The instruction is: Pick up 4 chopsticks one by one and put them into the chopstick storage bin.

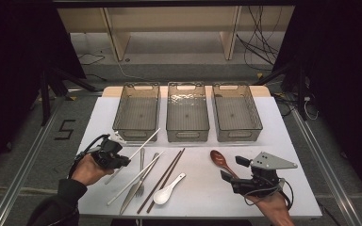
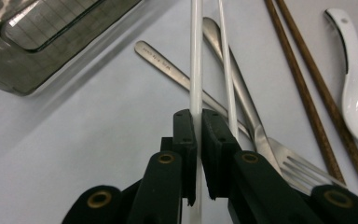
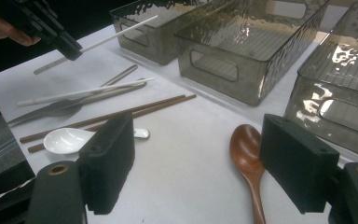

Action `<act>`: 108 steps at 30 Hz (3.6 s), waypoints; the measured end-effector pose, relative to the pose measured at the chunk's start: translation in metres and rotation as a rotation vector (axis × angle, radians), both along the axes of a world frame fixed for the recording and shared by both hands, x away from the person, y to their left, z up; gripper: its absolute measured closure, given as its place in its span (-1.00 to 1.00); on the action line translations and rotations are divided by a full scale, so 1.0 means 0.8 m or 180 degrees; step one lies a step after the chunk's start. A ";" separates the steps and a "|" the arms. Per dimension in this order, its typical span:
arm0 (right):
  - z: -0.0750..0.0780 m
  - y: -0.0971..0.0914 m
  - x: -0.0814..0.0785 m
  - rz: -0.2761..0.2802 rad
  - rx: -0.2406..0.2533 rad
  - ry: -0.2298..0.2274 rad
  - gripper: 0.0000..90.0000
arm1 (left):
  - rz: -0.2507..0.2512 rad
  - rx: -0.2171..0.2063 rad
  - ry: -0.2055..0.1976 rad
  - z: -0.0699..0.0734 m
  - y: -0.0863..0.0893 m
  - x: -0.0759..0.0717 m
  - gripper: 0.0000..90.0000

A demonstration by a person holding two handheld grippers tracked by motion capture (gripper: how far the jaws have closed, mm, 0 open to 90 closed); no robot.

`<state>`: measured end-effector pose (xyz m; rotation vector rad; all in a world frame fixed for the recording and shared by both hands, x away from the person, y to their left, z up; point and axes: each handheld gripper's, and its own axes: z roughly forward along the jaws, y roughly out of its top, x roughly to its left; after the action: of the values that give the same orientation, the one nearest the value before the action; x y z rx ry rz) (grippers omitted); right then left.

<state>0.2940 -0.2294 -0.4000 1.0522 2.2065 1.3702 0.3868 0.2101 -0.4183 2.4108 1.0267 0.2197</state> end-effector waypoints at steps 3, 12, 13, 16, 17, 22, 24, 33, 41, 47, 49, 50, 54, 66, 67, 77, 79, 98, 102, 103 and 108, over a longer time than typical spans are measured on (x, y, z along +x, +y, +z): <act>0.000 0.000 0.000 -0.0008 -0.0002 0.0002 -0.39 | 0.0075 -0.0119 -0.0072 0.006 0.003 0.004 0.87; -0.001 -0.001 0.000 -0.0020 0.0002 0.0004 -0.39 | 0.0249 -0.0347 -0.0300 0.033 0.010 0.021 0.87; 0.000 -0.001 0.000 -0.0021 0.0003 0.0008 -0.39 | 0.0278 -0.0360 -0.0330 0.036 0.010 0.024 0.87; 0.000 -0.002 0.000 -0.0021 0.0008 0.0002 -0.39 | 0.0331 -0.0399 -0.0386 0.043 0.012 0.034 0.87; 0.000 -0.002 0.000 -0.0020 0.0007 0.0001 -0.39 | 0.0353 -0.0404 -0.0407 0.046 0.012 0.037 0.87; -0.001 -0.003 0.001 -0.0025 0.0007 0.0000 -0.39 | 0.0422 -0.0459 -0.0504 0.059 0.015 0.052 0.87; 0.000 -0.003 0.001 -0.0026 0.0018 0.0004 -0.39 | 0.0458 -0.0492 -0.0543 0.064 0.016 0.059 0.87; 0.000 -0.002 0.001 -0.0011 0.0024 -0.0005 -0.39 | 0.0467 -0.0458 -0.0699 0.082 0.014 0.089 0.87; 0.000 -0.003 0.001 -0.0001 0.0029 0.0000 -0.39 | 0.0526 -0.0417 -0.0820 0.091 0.014 0.119 0.87; -0.001 -0.004 0.002 -0.0003 0.0034 0.0008 -0.39 | 0.0601 -0.0463 -0.0840 0.095 0.015 0.141 0.87; -0.001 -0.004 0.002 -0.0002 0.0035 0.0006 -0.39 | 0.0620 -0.0492 -0.0837 0.093 0.016 0.146 0.87; -0.001 -0.004 0.002 -0.0003 0.0036 0.0011 -0.39 | 0.0633 -0.0485 -0.0840 0.092 0.015 0.149 0.87; -0.001 -0.004 0.002 -0.0005 0.0047 0.0015 -0.39 | 0.0676 -0.0466 -0.0854 0.089 0.016 0.157 0.87; -0.001 -0.004 0.002 0.0005 0.0050 0.0010 -0.39 | 0.0801 -0.0503 -0.0894 0.079 0.018 0.176 0.87; -0.001 -0.004 0.002 0.0002 0.0054 0.0010 -0.39 | 0.0792 -0.0485 -0.0885 0.078 0.018 0.178 0.87; 0.000 -0.005 0.001 -0.0005 0.0056 0.0006 -0.39 | 0.0832 -0.0446 -0.0852 0.059 0.015 0.181 0.87; 0.000 -0.005 0.001 -0.0008 0.0052 0.0009 -0.39 | 0.0835 -0.0442 -0.0851 0.057 0.015 0.182 0.86; 0.000 -0.006 0.001 -0.0009 0.0057 0.0009 -0.39 | 0.0919 -0.0324 -0.0615 0.031 0.010 0.185 0.69; 0.000 -0.006 0.001 -0.0009 0.0057 0.0004 -0.39 | 0.0977 -0.0376 -0.0608 0.039 0.012 0.181 0.48; 0.000 -0.006 0.001 -0.0010 0.0057 0.0006 -0.39 | 0.0984 -0.0378 -0.0595 0.043 0.012 0.179 0.41; 0.000 -0.006 0.001 -0.0018 0.0055 0.0002 -0.39 | 0.0872 -0.0338 -0.0480 0.054 0.006 0.158 0.07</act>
<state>0.2947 -0.2342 -0.4000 1.0640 2.1944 1.3891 0.5131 0.2151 -0.3749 2.1192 1.2622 0.4240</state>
